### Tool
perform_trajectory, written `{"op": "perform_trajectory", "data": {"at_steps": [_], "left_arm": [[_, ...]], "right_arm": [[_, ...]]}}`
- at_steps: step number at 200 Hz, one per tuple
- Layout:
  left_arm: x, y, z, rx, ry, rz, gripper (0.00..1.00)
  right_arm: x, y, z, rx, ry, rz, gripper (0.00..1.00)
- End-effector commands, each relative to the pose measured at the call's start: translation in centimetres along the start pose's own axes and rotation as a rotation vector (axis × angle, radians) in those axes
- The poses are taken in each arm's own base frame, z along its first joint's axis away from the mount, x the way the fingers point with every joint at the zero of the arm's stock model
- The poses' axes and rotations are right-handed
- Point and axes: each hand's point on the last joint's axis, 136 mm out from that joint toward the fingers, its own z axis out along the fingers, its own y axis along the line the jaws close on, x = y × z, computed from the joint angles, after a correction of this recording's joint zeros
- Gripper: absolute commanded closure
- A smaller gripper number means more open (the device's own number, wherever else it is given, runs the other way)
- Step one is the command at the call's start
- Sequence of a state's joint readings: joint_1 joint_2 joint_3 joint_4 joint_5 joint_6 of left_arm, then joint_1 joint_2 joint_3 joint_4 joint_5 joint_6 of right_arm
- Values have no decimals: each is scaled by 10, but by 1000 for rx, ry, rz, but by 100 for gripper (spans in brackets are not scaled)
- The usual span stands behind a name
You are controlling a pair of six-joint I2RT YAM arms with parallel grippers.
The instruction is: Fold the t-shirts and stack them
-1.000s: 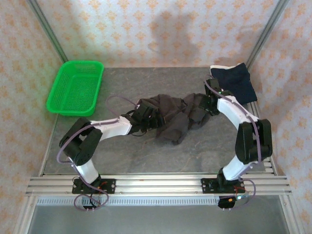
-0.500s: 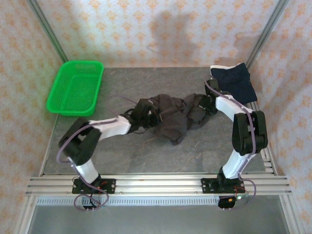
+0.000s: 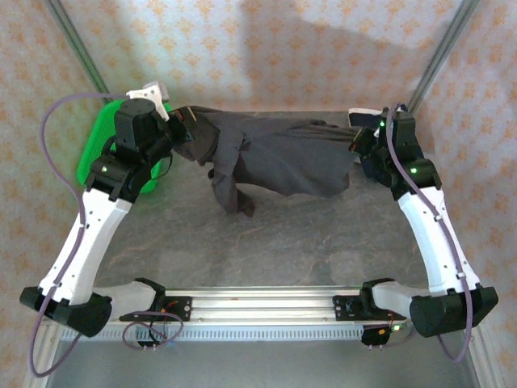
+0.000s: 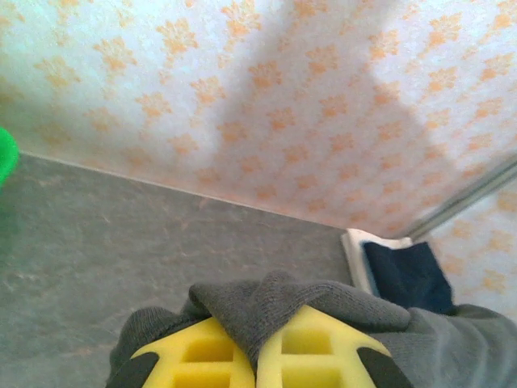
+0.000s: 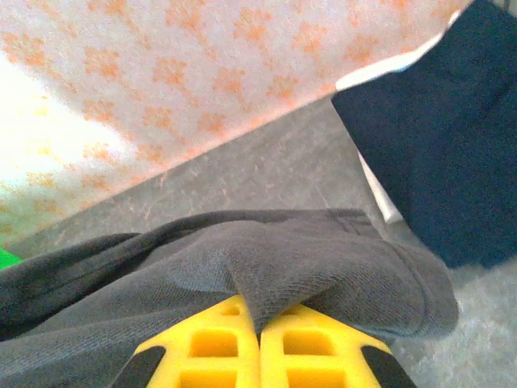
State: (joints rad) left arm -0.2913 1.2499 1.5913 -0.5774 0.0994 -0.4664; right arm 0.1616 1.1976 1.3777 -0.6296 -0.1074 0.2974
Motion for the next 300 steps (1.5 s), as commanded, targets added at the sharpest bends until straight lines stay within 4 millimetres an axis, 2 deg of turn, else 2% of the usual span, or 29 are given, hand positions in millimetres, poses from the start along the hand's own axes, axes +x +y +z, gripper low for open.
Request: {"op": "perform_trajectory", "data": {"at_steps": [1,30,44,53,60,71,81,93,101,103,106,107,110,115,123,129,139,146,156,165,171,181,188,196,208,220,229,263,300], "left_arm": [[-23,41,30,-192,1,93,100],[-69,27,86,-117,23,119,100],[-95,15,105,-78,2,119,100],[-101,11,124,-44,6,123,100],[-123,-1,116,-2,-65,118,100],[-140,-13,107,74,-125,99,100],[-152,-21,91,116,-161,83,100],[-157,-32,71,147,-168,105,100],[-152,-38,59,172,-143,125,100],[-149,-40,57,178,-135,131,100],[-150,-44,47,193,-142,142,100],[-147,-44,47,192,-133,144,100],[-140,-43,45,191,-117,150,100],[-131,-46,38,201,-104,173,100],[-102,-39,39,188,-51,203,100],[-79,-31,39,165,-23,222,100],[-38,-11,39,117,33,224,100],[-5,6,40,94,84,208,91],[34,33,40,31,142,159,60],[79,65,45,-42,220,112,37],[102,80,45,-85,263,92,30],[134,103,45,-151,333,71,25],[153,118,47,-192,377,54,22],[168,130,48,-231,417,45,18],[183,144,51,-289,458,37,14],[191,158,54,-355,481,34,11],[195,165,56,-390,499,34,11],[211,178,72,-432,544,39,10],[218,180,119,-433,613,40,10]], "right_arm": [[-27,-11,20,121,-38,-60,100],[-71,15,47,110,-76,-41,100],[-95,28,52,94,-124,-21,100],[-112,34,51,89,-161,-17,100],[-123,36,48,100,-184,-17,100],[-136,39,38,104,-213,-16,100],[-137,43,29,83,-217,-21,100],[-128,46,18,36,-212,-20,100],[-113,44,17,9,-201,-30,100],[-115,47,10,-8,-219,-29,100],[-104,42,14,-3,-203,-33,100],[-107,44,10,-13,-217,-31,100],[-93,37,14,-4,-196,-33,100],[-83,33,11,-7,-192,-31,100],[-51,21,18,-1,-142,-22,96],[-24,12,25,-5,-92,-12,91],[36,-7,42,0,29,9,81],[77,-20,51,7,119,17,71],[134,-47,59,75,258,42,61],[172,-71,57,157,362,61,57],[191,-84,53,206,419,72,53],[213,-101,45,274,484,83,49],[222,-108,42,307,506,93,48],[216,-108,36,300,467,110,46],[209,-104,41,271,417,135,39],[201,-91,51,211,387,157,33],[196,-80,61,176,381,180,29],[207,-47,116,103,467,169,27],[198,-49,172,216,484,92,28]]}}
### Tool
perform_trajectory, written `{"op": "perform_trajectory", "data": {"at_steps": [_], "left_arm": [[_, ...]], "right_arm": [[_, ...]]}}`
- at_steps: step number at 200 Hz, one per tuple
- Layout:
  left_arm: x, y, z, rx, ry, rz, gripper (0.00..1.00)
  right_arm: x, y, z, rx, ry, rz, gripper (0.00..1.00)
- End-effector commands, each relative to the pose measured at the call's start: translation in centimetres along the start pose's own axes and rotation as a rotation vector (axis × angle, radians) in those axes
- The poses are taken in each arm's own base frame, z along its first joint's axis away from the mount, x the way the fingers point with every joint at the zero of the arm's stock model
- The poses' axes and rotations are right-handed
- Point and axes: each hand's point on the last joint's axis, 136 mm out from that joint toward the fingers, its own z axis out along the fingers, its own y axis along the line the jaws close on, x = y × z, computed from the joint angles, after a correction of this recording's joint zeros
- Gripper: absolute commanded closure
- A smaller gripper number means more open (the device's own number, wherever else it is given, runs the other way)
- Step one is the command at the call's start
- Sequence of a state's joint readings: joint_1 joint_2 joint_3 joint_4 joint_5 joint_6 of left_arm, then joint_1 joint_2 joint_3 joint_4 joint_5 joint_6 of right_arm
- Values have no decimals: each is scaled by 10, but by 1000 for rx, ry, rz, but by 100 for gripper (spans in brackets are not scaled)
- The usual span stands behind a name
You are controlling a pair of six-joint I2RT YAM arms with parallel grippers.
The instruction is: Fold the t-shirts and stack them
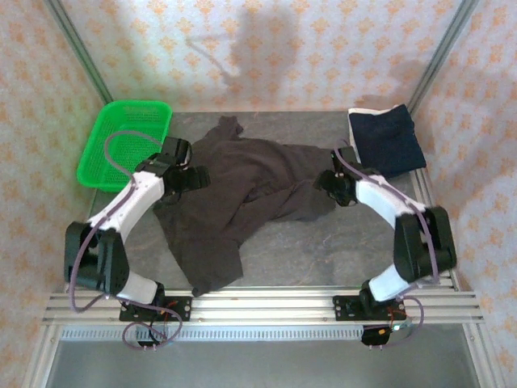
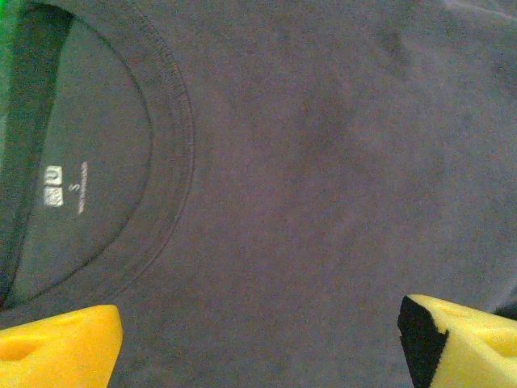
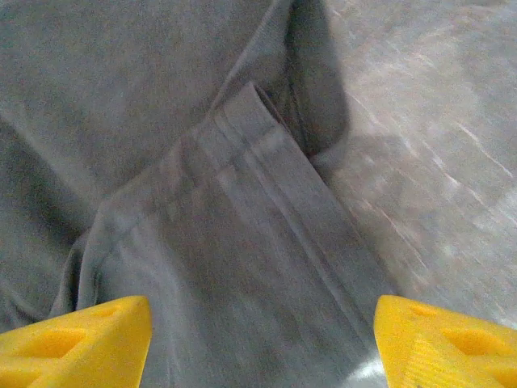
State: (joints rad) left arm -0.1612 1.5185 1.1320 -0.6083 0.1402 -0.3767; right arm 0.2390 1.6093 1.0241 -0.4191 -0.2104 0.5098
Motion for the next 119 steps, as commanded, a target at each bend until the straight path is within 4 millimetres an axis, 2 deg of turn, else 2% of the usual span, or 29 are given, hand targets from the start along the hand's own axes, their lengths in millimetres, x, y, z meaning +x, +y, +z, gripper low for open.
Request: {"op": "perform_trajectory", "data": {"at_steps": [1,15,31,43,46,52,80,95,119], "left_arm": [[-31,-8,18,-17,-24,-14,9],[-41,-19,35,3,-2,-8,9],[-54,-30,54,15,17,-7,9],[-62,-37,65,27,32,-3,9],[-59,-37,77,20,57,-2,9],[-60,-41,86,29,74,3,10],[-72,-49,119,24,109,-7,13],[-80,-52,134,10,119,-16,17],[-84,-53,153,-14,145,-38,19]], "right_arm": [[-32,16,14,26,-60,-29,28],[-41,13,32,90,-49,-37,32],[-36,12,50,121,13,-43,41],[-34,15,57,107,31,-34,47],[-34,16,57,103,34,-33,49],[-35,17,58,102,37,-35,53],[-38,21,50,101,39,-52,85],[-42,21,41,112,30,-69,98],[-57,24,14,102,-15,-83,100]]}}
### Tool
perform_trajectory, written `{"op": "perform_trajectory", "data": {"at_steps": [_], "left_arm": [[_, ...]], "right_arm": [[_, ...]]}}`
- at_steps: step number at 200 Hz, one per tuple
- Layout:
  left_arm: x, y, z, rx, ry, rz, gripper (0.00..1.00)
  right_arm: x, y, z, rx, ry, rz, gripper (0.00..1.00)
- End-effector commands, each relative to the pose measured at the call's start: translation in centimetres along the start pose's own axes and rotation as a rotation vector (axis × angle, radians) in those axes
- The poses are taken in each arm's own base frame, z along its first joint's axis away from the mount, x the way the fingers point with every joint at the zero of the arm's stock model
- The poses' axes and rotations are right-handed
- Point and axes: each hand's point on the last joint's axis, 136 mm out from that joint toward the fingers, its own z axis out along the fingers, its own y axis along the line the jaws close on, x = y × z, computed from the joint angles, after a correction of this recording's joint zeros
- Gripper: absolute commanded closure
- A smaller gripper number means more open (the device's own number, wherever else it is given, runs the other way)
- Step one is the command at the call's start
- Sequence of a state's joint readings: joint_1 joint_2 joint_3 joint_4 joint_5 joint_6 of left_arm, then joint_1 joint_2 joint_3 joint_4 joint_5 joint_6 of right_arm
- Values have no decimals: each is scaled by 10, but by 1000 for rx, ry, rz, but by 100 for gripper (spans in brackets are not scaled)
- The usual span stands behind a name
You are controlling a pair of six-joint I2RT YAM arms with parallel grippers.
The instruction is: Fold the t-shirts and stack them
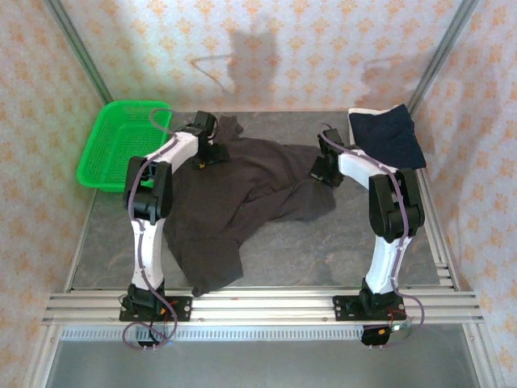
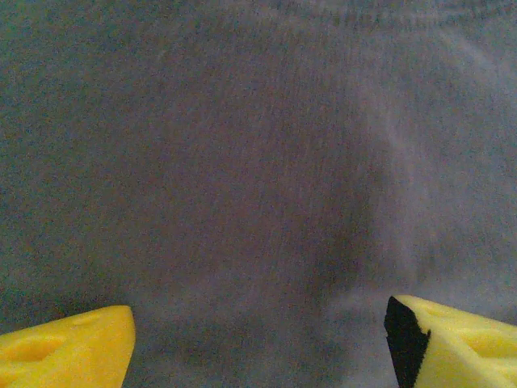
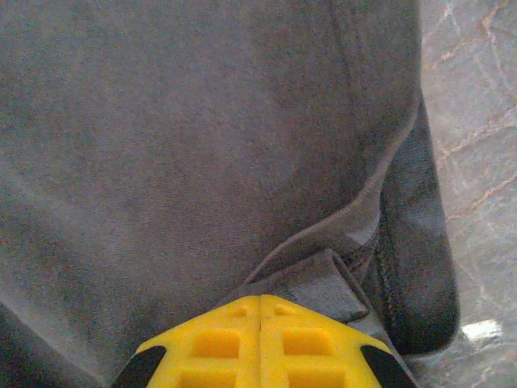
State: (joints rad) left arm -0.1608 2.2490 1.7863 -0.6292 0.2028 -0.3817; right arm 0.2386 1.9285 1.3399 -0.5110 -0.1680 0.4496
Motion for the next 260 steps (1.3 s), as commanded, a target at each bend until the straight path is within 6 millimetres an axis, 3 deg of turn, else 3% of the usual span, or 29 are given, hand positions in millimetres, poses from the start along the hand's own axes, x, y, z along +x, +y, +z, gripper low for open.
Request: {"op": "perform_trajectory", "data": {"at_steps": [1,20,37,41,56,66,95,109,136,156,182,212,229,245,260], "left_arm": [[-6,3,4,-31,31,-36,19],[-9,11,14,-57,41,-76,20],[-11,23,19,-76,41,-115,21],[-11,25,20,-78,41,-121,21],[-10,30,22,-81,42,-128,21],[-10,30,23,-78,45,-127,21],[-11,30,26,-72,50,-127,22],[-11,30,26,-72,49,-124,21],[-13,30,27,-74,50,-124,22],[-14,31,29,-74,56,-128,22],[-15,35,30,-78,57,-136,22],[-17,40,30,-83,61,-153,22],[-17,44,30,-88,63,-164,22],[-16,46,29,-80,68,-166,22],[-16,48,26,-81,59,-166,22]], "right_arm": [[-19,-2,-41,10,-64,-20,100],[-26,0,-66,-6,-90,-36,100],[-22,-4,-72,-3,-99,-28,100],[-20,-5,-70,-1,-93,-24,100],[-10,-18,-54,50,-65,-13,72],[-6,-24,-44,78,-46,-13,59],[3,-13,-14,35,46,-65,45],[5,-12,0,41,80,-71,44],[6,-17,12,77,91,-69,52],[2,-18,10,85,80,-62,82],[-8,-19,-11,94,34,-73,99],[-14,-19,-42,91,-1,-106,100],[-8,-19,-62,68,-6,-126,100],[17,-12,-79,41,12,-198,100],[48,-18,-91,70,24,-234,100]]}}
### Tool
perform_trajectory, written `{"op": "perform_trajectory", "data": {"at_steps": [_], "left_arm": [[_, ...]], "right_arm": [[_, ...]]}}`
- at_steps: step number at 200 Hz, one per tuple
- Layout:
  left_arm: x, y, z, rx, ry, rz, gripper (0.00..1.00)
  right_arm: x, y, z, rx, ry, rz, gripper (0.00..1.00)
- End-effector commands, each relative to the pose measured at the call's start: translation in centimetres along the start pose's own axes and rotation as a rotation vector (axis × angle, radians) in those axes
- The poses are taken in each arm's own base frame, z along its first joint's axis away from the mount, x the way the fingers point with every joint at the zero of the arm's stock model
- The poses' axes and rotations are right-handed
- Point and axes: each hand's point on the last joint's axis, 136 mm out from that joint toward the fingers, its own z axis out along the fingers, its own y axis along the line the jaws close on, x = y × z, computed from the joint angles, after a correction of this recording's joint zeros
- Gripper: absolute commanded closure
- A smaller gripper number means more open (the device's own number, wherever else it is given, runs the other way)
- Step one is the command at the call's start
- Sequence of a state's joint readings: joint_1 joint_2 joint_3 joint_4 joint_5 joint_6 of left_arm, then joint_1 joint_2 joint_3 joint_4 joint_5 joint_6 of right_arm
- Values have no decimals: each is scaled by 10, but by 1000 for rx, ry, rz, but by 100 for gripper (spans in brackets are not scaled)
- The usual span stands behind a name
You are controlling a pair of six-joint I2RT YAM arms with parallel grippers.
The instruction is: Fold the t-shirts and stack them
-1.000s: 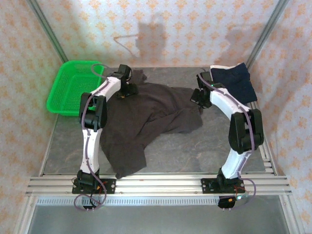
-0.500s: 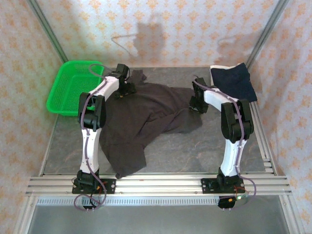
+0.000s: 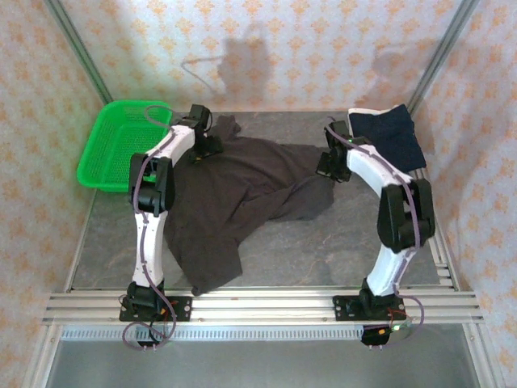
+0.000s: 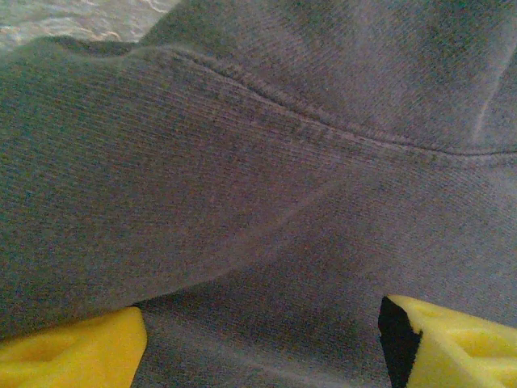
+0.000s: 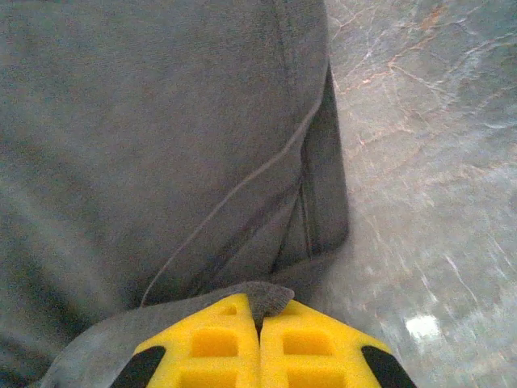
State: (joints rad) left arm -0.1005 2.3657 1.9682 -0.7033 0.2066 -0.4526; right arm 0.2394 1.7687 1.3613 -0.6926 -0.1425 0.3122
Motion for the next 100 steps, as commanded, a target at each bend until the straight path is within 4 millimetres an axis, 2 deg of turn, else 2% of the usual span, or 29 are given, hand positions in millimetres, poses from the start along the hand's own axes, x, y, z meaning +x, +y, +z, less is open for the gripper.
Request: {"op": "perform_trajectory", "data": {"at_steps": [1,37,58,73,93,100], "left_arm": [[13,28,14,-65,57,-38,22],[12,36,13,-83,64,-49,22],[10,36,11,-87,65,-47,23],[8,38,8,-93,51,-42,23],[3,39,5,-91,44,-43,23],[1,39,6,-88,48,-46,23]], "right_arm": [[49,-4,-30,47,39,-97,100],[131,-41,-49,103,90,-13,100],[163,-59,-63,81,95,125,100],[168,-75,-84,55,15,243,100],[172,-88,-100,9,-70,347,100],[175,-89,-103,-16,-75,369,93]]}}
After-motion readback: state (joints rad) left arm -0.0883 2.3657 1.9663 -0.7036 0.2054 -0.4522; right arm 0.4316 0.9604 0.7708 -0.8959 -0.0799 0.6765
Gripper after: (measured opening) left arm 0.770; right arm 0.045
